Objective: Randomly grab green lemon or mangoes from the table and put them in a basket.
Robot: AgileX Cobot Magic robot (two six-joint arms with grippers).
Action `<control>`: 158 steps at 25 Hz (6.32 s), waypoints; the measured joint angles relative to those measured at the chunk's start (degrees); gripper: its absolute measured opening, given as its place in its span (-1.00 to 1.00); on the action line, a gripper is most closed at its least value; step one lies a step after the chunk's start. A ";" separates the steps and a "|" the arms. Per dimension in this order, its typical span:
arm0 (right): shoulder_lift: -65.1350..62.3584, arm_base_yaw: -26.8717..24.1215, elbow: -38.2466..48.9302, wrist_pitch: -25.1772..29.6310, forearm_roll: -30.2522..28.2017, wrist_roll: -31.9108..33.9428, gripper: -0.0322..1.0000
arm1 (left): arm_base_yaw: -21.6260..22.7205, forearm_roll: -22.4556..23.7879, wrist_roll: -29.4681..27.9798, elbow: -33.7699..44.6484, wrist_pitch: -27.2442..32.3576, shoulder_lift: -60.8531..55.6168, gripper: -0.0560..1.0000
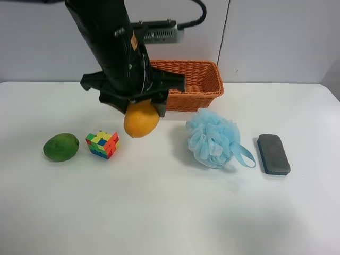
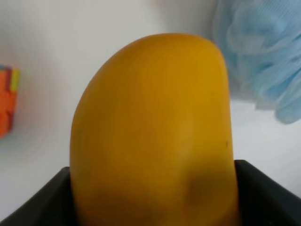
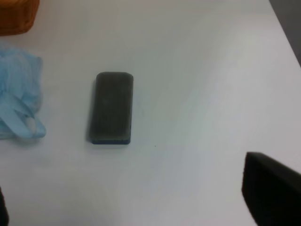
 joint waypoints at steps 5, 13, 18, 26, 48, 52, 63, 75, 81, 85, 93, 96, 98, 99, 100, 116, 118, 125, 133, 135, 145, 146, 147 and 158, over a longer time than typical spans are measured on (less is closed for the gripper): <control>0.00 0.00 0.00 0.00 0.00 0.00 0.99 | 3.37 -0.32 7.05 -10.98 6.42 3.87 0.28; 0.00 0.00 0.00 0.00 0.00 0.00 0.99 | 9.75 -0.26 16.73 -28.02 11.22 13.63 0.28; 0.00 0.00 0.00 0.00 0.00 0.00 0.99 | 11.16 -0.22 21.51 -36.33 10.36 20.63 0.28; 0.00 0.00 0.00 0.00 0.00 0.00 0.99 | 13.20 -0.10 23.74 -42.47 -0.97 29.51 0.28; 0.00 0.00 0.00 0.00 0.00 0.00 0.99 | 18.84 -0.25 23.75 -42.47 -18.24 42.77 0.28; 0.00 0.00 0.00 0.00 0.00 0.00 0.99 | 18.84 -0.25 23.75 -42.47 -18.24 42.77 0.28; 0.00 0.00 0.00 0.00 0.00 0.00 0.99 | 18.84 -0.14 23.76 -42.47 -14.97 42.71 0.95; 0.00 0.00 0.00 0.00 0.00 0.00 0.99 | 18.84 -0.75 23.76 -42.86 -2.43 35.92 0.98; 0.00 0.00 0.00 0.00 0.00 0.00 0.99 | 18.84 -2.65 23.96 -42.86 11.94 27.75 0.98; 0.00 0.00 0.00 0.00 0.00 0.00 0.99 | 18.84 -3.53 25.48 -42.88 13.69 22.44 0.98; 0.00 0.00 0.00 0.00 0.00 0.00 0.99 | 18.58 -5.58 28.04 -33.20 13.65 9.59 0.98; 0.00 0.00 0.00 0.00 0.00 0.00 0.99 | 18.58 -5.59 28.29 -21.99 13.66 2.97 0.98; 0.00 0.00 0.00 0.00 0.00 0.00 0.99 | 18.58 -5.59 28.58 -14.65 13.71 -1.64 0.98; 0.00 0.00 0.00 0.00 0.00 0.00 0.99 | 18.58 -5.59 28.62 -10.70 13.71 -3.58 0.98; 0.00 0.00 0.00 0.00 0.00 0.00 0.99 | 18.58 -5.59 28.62 -7.45 13.71 -5.86 0.98; 0.00 0.00 0.00 0.00 0.00 0.00 0.99 | 18.58 -5.59 28.60 27.84 13.10 -45.12 0.99; 0.00 0.00 0.00 0.00 0.00 0.00 0.99 | 18.58 -5.59 28.60 30.03 12.71 -50.11 0.99; 0.00 0.00 0.00 0.00 0.00 0.00 0.99 | 18.58 -6.63 30.07 37.31 13.91 -67.99 0.99; 0.00 0.00 0.00 0.00 0.00 0.00 0.99 | 21.35 -6.63 30.97 44.78 13.11 -79.88 0.99; 0.00 0.00 0.00 0.00 0.00 0.00 0.99 | 24.10 -6.63 31.70 47.74 11.04 -81.49 0.99; 0.00 0.00 0.00 0.00 0.00 0.00 0.99 | 36.36 -9.20 38.51 53.23 5.58 -91.33 0.99; 0.00 0.00 0.00 0.00 0.00 0.00 0.99 | 37.34 -9.27 38.64 53.23 5.58 -92.23 0.99; 0.00 0.00 0.00 0.00 0.00 0.00 0.99 | 38.21 -9.27 38.64 53.28 5.58 -93.33 0.99; 0.00 0.00 0.00 0.00 0.00 0.00 0.99 | 41.89 -9.37 38.64 53.50 5.45 -99.84 0.99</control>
